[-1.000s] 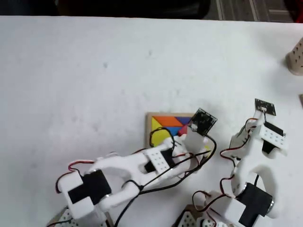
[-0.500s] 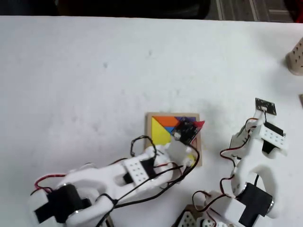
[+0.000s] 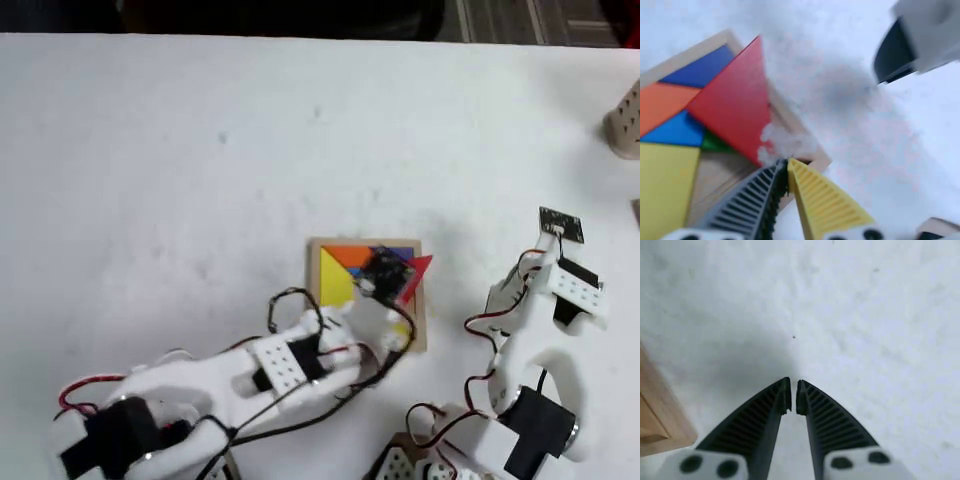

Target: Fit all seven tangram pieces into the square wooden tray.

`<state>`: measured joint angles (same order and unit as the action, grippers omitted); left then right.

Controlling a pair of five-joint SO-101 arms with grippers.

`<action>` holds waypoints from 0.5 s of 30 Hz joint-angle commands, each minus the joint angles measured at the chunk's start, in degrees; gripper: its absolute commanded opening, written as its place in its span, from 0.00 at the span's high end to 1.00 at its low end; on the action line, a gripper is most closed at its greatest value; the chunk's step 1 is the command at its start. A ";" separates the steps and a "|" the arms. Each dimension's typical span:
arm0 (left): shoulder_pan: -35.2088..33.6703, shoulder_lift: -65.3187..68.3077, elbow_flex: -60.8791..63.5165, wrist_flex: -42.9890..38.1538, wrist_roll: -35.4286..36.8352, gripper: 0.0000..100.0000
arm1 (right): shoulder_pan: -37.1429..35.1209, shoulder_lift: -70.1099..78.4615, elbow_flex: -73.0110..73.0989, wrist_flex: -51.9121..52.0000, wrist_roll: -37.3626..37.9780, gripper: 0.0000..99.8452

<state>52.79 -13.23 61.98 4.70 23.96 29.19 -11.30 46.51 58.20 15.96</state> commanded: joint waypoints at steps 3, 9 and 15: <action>1.36 0.84 -10.64 -0.09 0.53 0.98 | -0.31 -2.24 0.18 -1.19 0.70 0.98; -2.33 16.75 -23.12 -0.09 0.00 0.98 | -0.31 -2.24 0.26 -1.19 0.70 0.98; -7.08 23.16 -29.98 -0.09 0.00 0.98 | -0.31 -2.24 0.26 -1.27 0.70 0.98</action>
<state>48.75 9.01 37.54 4.70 23.96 29.10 -11.30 46.95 57.58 16.04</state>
